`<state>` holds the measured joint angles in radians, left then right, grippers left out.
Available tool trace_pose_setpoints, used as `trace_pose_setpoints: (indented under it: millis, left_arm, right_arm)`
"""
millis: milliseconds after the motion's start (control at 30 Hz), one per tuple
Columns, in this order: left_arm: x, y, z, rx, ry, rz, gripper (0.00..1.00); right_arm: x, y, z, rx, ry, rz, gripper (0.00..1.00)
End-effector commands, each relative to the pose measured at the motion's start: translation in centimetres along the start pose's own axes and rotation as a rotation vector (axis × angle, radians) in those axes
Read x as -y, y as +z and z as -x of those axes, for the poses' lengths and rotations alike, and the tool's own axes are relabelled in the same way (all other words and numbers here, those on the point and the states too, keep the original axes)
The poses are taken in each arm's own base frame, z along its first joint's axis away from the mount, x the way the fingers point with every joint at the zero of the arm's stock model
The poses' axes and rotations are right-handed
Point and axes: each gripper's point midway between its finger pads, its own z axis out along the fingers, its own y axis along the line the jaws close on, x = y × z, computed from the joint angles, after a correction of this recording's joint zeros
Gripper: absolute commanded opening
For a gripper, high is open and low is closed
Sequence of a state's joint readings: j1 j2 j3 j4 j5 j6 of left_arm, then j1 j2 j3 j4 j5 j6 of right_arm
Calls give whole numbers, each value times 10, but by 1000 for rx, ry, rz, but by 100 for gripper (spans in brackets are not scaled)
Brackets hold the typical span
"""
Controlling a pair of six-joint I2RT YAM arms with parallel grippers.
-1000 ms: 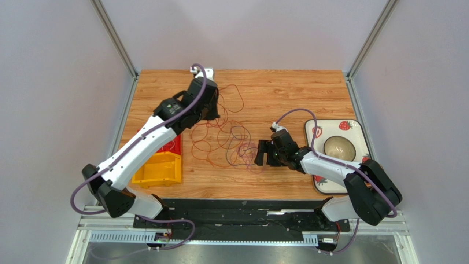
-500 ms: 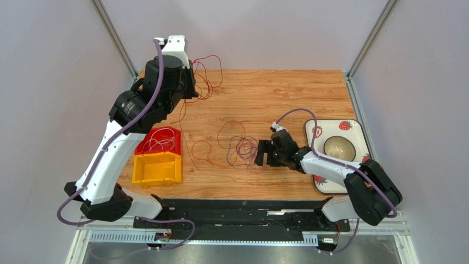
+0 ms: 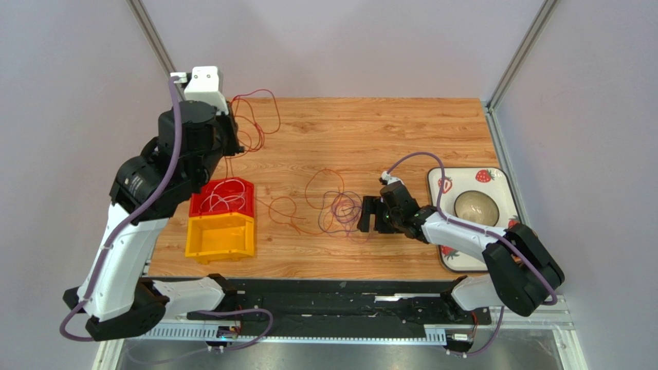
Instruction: Untangle the cables
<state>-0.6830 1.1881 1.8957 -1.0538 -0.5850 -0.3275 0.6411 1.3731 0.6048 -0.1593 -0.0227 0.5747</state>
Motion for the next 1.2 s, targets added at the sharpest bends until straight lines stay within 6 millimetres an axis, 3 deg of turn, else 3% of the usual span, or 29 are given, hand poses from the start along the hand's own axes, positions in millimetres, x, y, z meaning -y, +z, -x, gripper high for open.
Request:
trace_pose_setpoints:
  millis: [0,333,500,867,967,1167]
  left_arm:
    - [-23,-2,-11,-26,12,99,0]
    - [-83,-27,-41,-52,22,316,0]
    - [-106,-28,-61,-59,21,402,0]
    - [-127,-22,-56,-46,9,480,0]
    - [-129,-17,-70,-68,9,494,0]
    - [-132,-11,-140,-197,-76,532,0]
  right_arm:
    - [10,0,-14,-44,-6,-29,85]
    - [9,0,-14,-42,-5,-27,85]
    - [8,-1,-14,-43,-9,-22,85]
    - [8,-2,-14,-41,-9,-17,85]
    - [8,-2,-14,-39,-9,-18,85]
    - [7,-2,-14,-38,-10,-11,85]
